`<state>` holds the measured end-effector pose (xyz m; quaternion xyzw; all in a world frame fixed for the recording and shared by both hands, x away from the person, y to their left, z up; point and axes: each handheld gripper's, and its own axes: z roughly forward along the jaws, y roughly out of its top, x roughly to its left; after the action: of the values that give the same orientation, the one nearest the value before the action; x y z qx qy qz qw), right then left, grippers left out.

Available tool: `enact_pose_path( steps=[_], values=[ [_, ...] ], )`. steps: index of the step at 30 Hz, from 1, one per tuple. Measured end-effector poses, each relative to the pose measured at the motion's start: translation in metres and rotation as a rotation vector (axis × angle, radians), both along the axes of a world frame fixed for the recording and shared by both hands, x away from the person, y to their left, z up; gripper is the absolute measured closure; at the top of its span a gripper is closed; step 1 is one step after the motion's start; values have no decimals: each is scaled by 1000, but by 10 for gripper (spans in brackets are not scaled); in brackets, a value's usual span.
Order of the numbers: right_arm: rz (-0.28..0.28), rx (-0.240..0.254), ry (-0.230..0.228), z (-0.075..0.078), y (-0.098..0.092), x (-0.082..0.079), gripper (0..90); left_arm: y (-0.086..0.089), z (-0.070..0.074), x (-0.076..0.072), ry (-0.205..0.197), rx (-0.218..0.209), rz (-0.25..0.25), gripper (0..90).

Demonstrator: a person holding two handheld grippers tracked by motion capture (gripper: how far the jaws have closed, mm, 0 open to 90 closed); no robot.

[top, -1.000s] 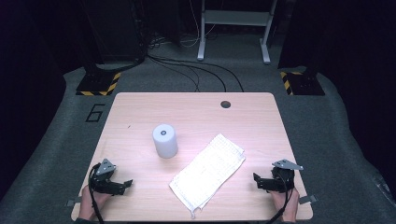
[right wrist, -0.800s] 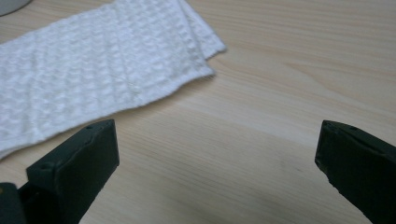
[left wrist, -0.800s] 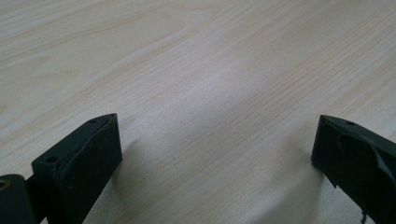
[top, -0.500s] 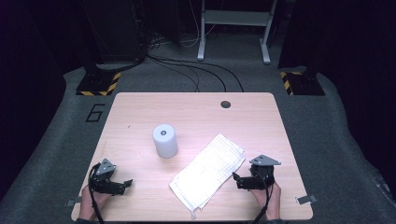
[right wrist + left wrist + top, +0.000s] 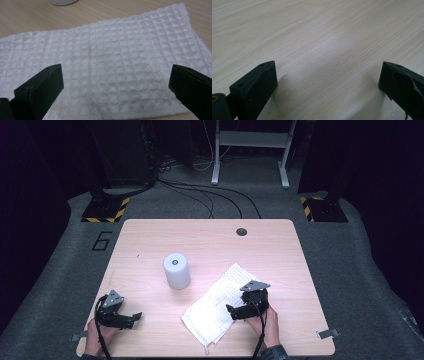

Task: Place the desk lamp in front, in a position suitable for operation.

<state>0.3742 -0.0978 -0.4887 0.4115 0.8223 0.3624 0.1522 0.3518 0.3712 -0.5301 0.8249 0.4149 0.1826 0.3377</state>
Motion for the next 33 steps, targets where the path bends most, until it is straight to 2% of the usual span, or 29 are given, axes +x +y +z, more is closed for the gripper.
enact_pose_path(
  steps=[3,7,8,12,17,19,20,21,23,33],
  values=[
    [28,-29,5,-2,10,4,0,0,0,0,0,0,-1,18],
    [29,-31,25,-5,21,7,0,0,0,0,-2,-8,3,20],
    [48,-48,23,-7,26,11,0,0,0,0,-2,-7,3,21],
    [43,-55,37,-13,34,15,0,-1,-1,0,-13,-9,9,22],
    [63,-70,48,-21,39,23,0,-1,-1,0,-15,-10,11,22],
    [48,-70,55,-23,41,24,0,-1,-1,0,-17,-11,11,22],
    [58,-76,53,-24,41,25,0,0,0,0,0,-7,0,22],
    [61,-113,71,-27,44,26,0,0,0,0,-2,-9,2,23],
    [57,-130,73,-30,46,25,2,0,0,0,-1,-8,1,23],
    [68,-129,65,-30,43,25,38,0,0,0,-3,-7,1,23]
  ],
)
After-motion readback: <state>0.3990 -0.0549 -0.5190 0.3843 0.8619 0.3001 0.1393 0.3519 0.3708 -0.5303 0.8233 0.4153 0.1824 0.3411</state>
